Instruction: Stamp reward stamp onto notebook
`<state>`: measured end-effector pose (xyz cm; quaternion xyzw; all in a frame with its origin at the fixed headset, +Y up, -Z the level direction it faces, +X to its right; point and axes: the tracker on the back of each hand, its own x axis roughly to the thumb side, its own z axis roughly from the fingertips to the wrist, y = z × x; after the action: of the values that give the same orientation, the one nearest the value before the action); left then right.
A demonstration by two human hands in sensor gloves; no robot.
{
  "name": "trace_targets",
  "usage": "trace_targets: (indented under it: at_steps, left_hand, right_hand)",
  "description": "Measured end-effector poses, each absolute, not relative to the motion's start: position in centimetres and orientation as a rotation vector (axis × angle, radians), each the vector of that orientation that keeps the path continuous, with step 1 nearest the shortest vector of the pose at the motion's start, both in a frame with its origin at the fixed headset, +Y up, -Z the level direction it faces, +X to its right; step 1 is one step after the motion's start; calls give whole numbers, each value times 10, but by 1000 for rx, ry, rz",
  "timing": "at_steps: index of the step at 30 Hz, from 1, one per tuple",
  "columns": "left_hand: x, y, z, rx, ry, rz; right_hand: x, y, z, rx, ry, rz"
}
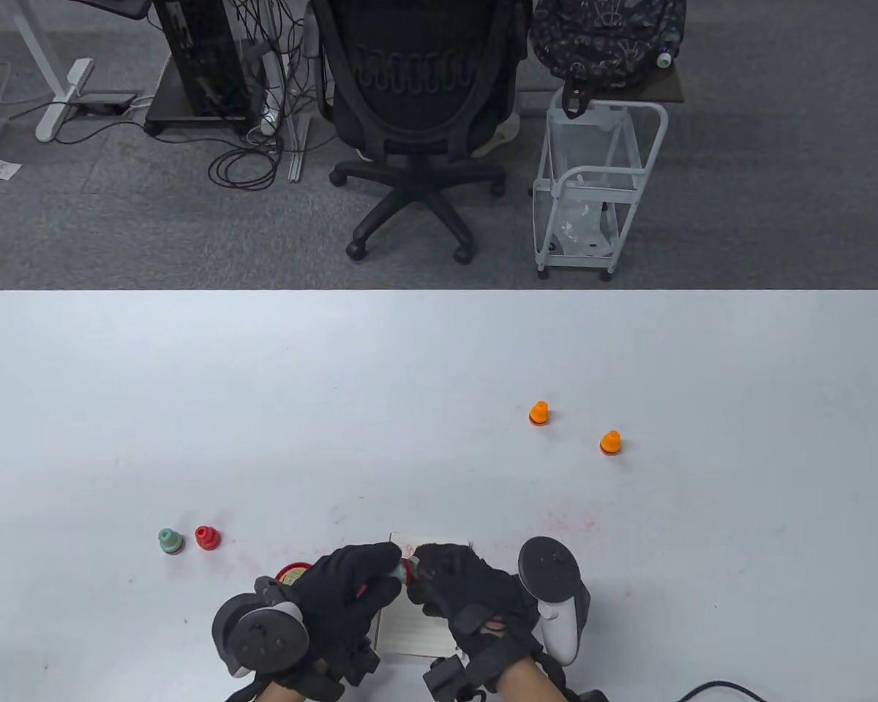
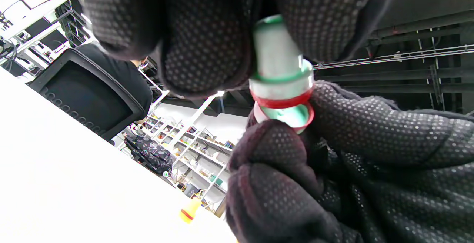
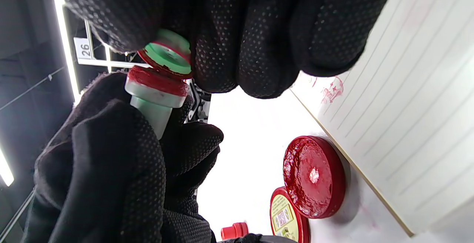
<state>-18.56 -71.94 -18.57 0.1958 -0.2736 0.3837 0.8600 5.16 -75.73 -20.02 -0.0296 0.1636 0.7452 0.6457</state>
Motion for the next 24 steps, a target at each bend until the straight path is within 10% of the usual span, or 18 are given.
trace_targets:
  at_steps: [24]
  left_hand:
    - [-185, -717, -183, 444, -600, 727]
  right_hand:
    - [47, -760, -199, -38, 464, 1644]
